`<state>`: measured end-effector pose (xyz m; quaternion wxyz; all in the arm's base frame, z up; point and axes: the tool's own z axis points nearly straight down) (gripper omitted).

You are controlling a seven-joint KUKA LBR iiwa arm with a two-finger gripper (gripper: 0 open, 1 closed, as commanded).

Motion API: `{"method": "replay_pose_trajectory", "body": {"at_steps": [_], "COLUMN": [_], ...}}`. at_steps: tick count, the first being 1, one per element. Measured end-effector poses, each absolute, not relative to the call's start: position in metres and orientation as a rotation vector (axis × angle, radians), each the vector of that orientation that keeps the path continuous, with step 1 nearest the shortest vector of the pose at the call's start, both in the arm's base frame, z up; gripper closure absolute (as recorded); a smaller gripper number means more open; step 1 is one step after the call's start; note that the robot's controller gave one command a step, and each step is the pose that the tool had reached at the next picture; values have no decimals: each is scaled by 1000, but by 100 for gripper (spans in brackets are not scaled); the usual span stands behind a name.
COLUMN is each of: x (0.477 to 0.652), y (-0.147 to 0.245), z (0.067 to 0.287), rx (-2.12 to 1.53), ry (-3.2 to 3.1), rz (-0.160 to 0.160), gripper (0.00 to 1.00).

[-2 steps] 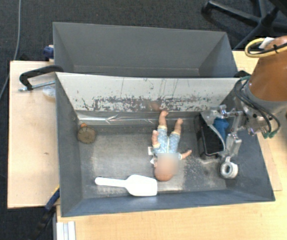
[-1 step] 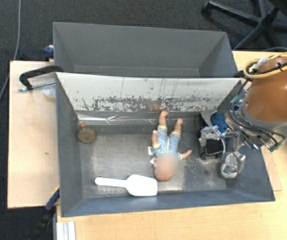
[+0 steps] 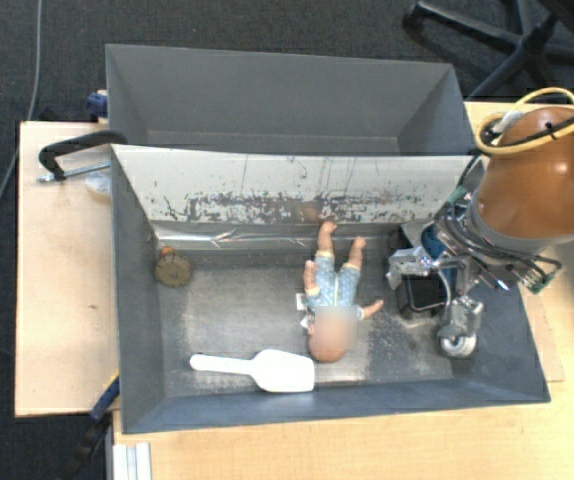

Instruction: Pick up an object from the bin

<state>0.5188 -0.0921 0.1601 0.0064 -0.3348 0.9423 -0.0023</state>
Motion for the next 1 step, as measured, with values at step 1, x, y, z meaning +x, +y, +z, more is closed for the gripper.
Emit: {"method": "replay_pose_trajectory", "body": {"at_steps": [1], "x": [555], "y": [-27], "z": [90], "rx": [-1424], "ry": [2791], "rz": [-5], "gripper": [0]}}
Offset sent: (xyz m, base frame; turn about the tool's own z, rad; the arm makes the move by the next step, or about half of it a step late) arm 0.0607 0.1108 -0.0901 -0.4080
